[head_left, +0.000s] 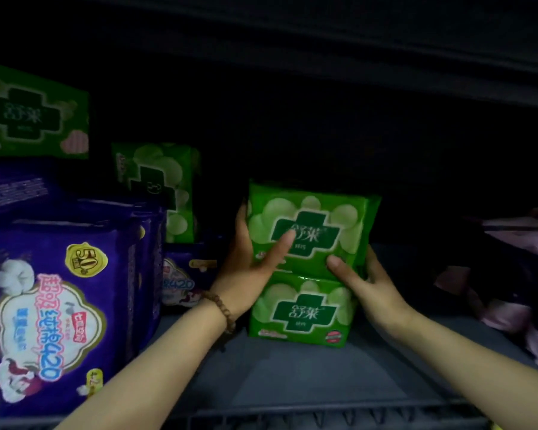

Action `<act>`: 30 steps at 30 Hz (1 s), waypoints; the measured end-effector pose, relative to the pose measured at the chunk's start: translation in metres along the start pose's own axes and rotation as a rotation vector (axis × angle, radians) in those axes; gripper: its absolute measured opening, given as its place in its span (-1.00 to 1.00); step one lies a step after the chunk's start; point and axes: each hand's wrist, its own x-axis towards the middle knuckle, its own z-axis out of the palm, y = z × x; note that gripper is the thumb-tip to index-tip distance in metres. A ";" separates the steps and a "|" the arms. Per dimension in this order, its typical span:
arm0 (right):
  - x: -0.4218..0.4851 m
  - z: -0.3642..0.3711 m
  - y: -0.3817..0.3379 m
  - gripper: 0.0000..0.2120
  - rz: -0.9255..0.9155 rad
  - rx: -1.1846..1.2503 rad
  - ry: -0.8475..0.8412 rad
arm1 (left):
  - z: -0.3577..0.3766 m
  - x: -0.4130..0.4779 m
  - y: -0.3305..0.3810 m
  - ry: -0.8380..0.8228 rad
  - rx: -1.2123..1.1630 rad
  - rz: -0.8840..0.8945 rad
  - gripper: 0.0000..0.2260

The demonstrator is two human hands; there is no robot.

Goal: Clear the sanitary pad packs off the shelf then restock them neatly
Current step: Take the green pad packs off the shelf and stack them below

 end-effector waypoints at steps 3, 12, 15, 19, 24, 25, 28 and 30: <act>-0.007 -0.004 -0.026 -0.31 -0.016 -0.040 -0.022 | 0.008 -0.002 0.016 -0.037 -0.042 -0.015 -0.43; -0.071 0.000 -0.063 -0.54 -0.050 0.090 0.009 | -0.029 -0.053 0.046 -0.071 0.101 0.091 -0.31; -0.089 -0.003 -0.040 -0.42 0.048 -0.111 -0.026 | -0.030 -0.075 0.028 -0.324 0.313 -0.021 -0.33; -0.086 -0.007 -0.035 0.05 0.143 -0.180 -0.282 | -0.025 -0.072 0.015 -0.496 0.450 -0.206 0.02; -0.067 -0.024 -0.033 0.21 0.225 -0.229 -0.448 | -0.029 -0.057 0.022 -0.691 0.379 -0.361 0.19; -0.064 -0.026 -0.030 0.13 0.234 -0.230 -0.483 | -0.029 -0.056 0.022 -0.705 0.347 -0.358 0.24; -0.060 -0.020 -0.022 -0.02 0.258 -0.180 -0.469 | -0.026 -0.053 0.014 -0.648 0.226 -0.370 0.32; -0.058 -0.014 -0.017 -0.11 0.244 -0.109 -0.377 | -0.020 -0.053 0.019 -0.575 0.169 -0.431 0.25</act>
